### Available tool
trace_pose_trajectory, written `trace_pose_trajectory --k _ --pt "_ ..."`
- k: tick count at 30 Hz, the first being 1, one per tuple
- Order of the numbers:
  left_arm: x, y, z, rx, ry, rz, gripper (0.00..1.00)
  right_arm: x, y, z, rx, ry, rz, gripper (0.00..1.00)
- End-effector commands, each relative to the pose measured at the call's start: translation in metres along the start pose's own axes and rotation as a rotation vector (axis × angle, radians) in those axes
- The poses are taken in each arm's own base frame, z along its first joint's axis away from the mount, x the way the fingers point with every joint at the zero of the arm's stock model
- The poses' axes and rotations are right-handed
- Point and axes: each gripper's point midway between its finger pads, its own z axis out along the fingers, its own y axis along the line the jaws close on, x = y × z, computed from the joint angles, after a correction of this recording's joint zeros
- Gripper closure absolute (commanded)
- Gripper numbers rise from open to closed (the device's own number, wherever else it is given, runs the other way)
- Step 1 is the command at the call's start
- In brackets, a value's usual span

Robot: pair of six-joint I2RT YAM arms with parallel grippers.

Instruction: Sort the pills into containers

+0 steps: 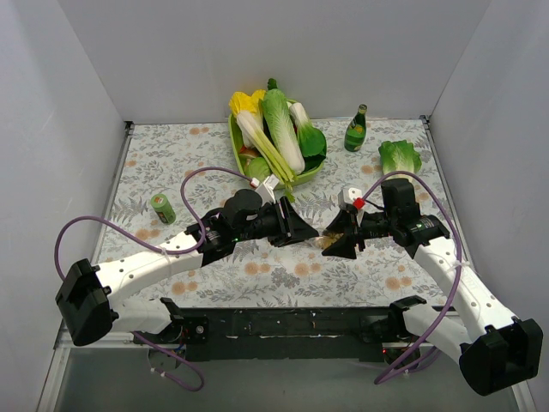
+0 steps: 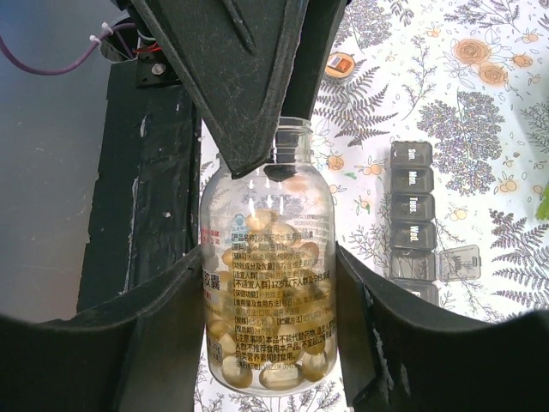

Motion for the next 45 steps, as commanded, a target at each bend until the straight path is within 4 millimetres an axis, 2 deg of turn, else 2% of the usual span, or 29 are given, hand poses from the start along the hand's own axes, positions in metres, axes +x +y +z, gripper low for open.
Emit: trace_pose_trajectory --k 1,2,4,5,7,8,9,12,13,15,16,17,19,21,23,24,26,28,29,32,33,35,37,38,40,41,43,44,45 --pt "-0.009 -0.038 -0.012 0.12 -0.033 0.021 1.0 -0.013 0.002 -0.002 -0.01 -0.028 -0.034 0.71" --pt "-0.009 -0.038 -0.011 0.12 -0.033 0.021 1.0 -0.014 0.002 -0.002 -0.011 -0.03 -0.035 0.78" --pt "-0.011 -0.041 -0.013 0.131 -0.041 0.023 0.85 -0.017 0.003 -0.003 -0.017 -0.04 -0.032 0.82" --pt "-0.011 -0.043 -0.015 0.136 -0.044 0.033 0.6 -0.019 0.003 -0.004 -0.019 -0.047 -0.029 0.83" --pt "-0.015 -0.055 -0.025 0.171 -0.062 0.064 0.38 -0.03 0.003 -0.008 -0.026 -0.078 -0.023 0.85" --pt "-0.018 -0.056 -0.028 0.172 -0.073 0.074 0.2 -0.037 0.003 -0.01 -0.026 -0.09 -0.032 0.86" --pt "-0.028 -0.074 -0.043 0.212 -0.115 0.131 0.02 -0.043 0.003 -0.012 -0.032 -0.1 -0.035 0.86" --pt "-0.05 -0.079 -0.072 0.158 -0.229 0.248 0.02 -0.073 -0.005 -0.023 -0.01 -0.133 -0.069 0.88" --pt "-0.058 -0.095 -0.099 0.168 -0.286 0.288 0.02 -0.085 -0.009 -0.031 0.003 -0.155 -0.069 0.89" --pt "-0.077 -0.099 -0.125 0.127 -0.416 0.359 0.02 -0.122 -0.012 -0.049 0.007 -0.215 -0.101 0.9" --pt "-0.082 -0.108 -0.153 0.14 -0.488 0.376 0.02 -0.147 -0.032 -0.071 0.09 -0.261 -0.222 0.9" --pt "-0.085 -0.108 -0.165 0.133 -0.525 0.384 0.02 -0.162 -0.032 -0.084 0.098 -0.296 -0.079 0.9" --pt "-0.092 -0.102 -0.188 0.106 -0.609 0.384 0.02 -0.192 -0.047 -0.121 0.224 -0.364 -0.13 0.9" --pt "-0.091 -0.103 -0.215 0.135 -0.672 0.376 0.02 -0.245 -0.036 -0.147 0.264 -0.488 -0.193 0.89" --pt "-0.087 -0.1 -0.228 0.156 -0.692 0.353 0.02 -0.274 -0.037 -0.164 0.259 -0.55 -0.233 0.89" --pt "-0.085 -0.099 -0.229 0.163 -0.688 0.35 0.02 -0.304 -0.017 -0.173 0.214 -0.626 -0.175 0.89" --pt "-0.08 -0.099 -0.229 0.189 -0.673 0.338 0.02 -0.325 -0.006 -0.181 0.181 -0.676 -0.169 0.89" --pt "-0.075 -0.097 -0.222 0.201 -0.644 0.343 0.02 -0.348 0.026 -0.183 0.169 -0.709 -0.241 0.89" --pt "-0.074 -0.096 -0.219 0.199 -0.636 0.343 0.02 -0.357 0.061 -0.179 0.156 -0.723 -0.315 0.89" --pt "-0.073 -0.093 -0.208 0.188 -0.605 0.356 0.02 -0.369 0.144 -0.167 0.112 -0.734 -0.546 0.88" --pt "-0.073 -0.094 -0.208 0.186 -0.606 0.361 0.02 -0.372 0.154 -0.166 0.126 -0.734 -0.582 0.88" --pt "-0.073 -0.094 -0.205 0.185 -0.601 0.371 0.02 -0.386 0.125 -0.179 0.278 -0.786 -0.546 0.88" --pt "-0.073 -0.097 -0.205 0.194 -0.6 0.378 0.02 -0.394 0.077 -0.198 0.375 -0.873 -0.388 0.88" --pt "-0.072 -0.098 -0.204 0.2 -0.592 0.382 0.02 -0.39 0.066 -0.198 0.26 -0.901 -0.215 0.89" --pt "-0.07 -0.096 -0.203 0.197 -0.582 0.393 0.02 -0.389 0.113 -0.185 0.089 -0.886 -0.327 0.89" --pt "-0.069 -0.095 -0.204 0.195 -0.581 0.396 0.02 -0.385 0.149 -0.179 0.07 -0.897 -0.416 0.88" --pt "-0.069 -0.09 -0.204 0.18 -0.588 0.395 0.02 -0.388 0.192 -0.174 0.063 -0.906 -0.589 0.87" --pt "-0.069 -0.086 -0.203 0.175 -0.588 0.392 0.02 -0.391 0.2 -0.172 0.096 -0.893 -0.598 0.87" --pt "-0.068 -0.085 -0.202 0.176 -0.585 0.393 0.02 -0.394 0.185 -0.177 0.166 -0.917 -0.606 0.87"
